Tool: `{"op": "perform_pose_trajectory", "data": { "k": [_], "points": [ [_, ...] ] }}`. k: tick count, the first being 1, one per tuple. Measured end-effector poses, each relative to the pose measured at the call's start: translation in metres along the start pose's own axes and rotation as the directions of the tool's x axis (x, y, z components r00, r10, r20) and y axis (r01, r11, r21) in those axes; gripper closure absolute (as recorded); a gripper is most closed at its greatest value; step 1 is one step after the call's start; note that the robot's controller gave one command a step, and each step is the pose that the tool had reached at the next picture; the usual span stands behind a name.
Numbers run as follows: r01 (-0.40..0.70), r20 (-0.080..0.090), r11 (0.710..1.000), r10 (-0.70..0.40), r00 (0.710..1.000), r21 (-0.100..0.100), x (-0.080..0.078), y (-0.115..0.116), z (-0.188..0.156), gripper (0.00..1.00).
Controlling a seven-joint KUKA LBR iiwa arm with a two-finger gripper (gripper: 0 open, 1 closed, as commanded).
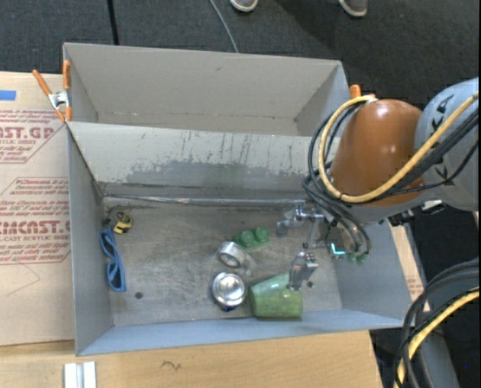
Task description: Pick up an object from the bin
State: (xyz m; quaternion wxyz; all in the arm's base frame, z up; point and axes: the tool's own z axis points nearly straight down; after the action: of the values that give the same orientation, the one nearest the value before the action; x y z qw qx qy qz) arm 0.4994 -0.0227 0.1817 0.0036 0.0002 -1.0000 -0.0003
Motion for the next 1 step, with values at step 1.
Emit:
{"op": "perform_pose_trajectory", "data": {
  "k": [1],
  "points": [
    [0.036, 0.04, 0.999, -0.036, 0.999, -0.002, -0.0172, -0.0152, 0.0553, 0.0]
  ]
}}
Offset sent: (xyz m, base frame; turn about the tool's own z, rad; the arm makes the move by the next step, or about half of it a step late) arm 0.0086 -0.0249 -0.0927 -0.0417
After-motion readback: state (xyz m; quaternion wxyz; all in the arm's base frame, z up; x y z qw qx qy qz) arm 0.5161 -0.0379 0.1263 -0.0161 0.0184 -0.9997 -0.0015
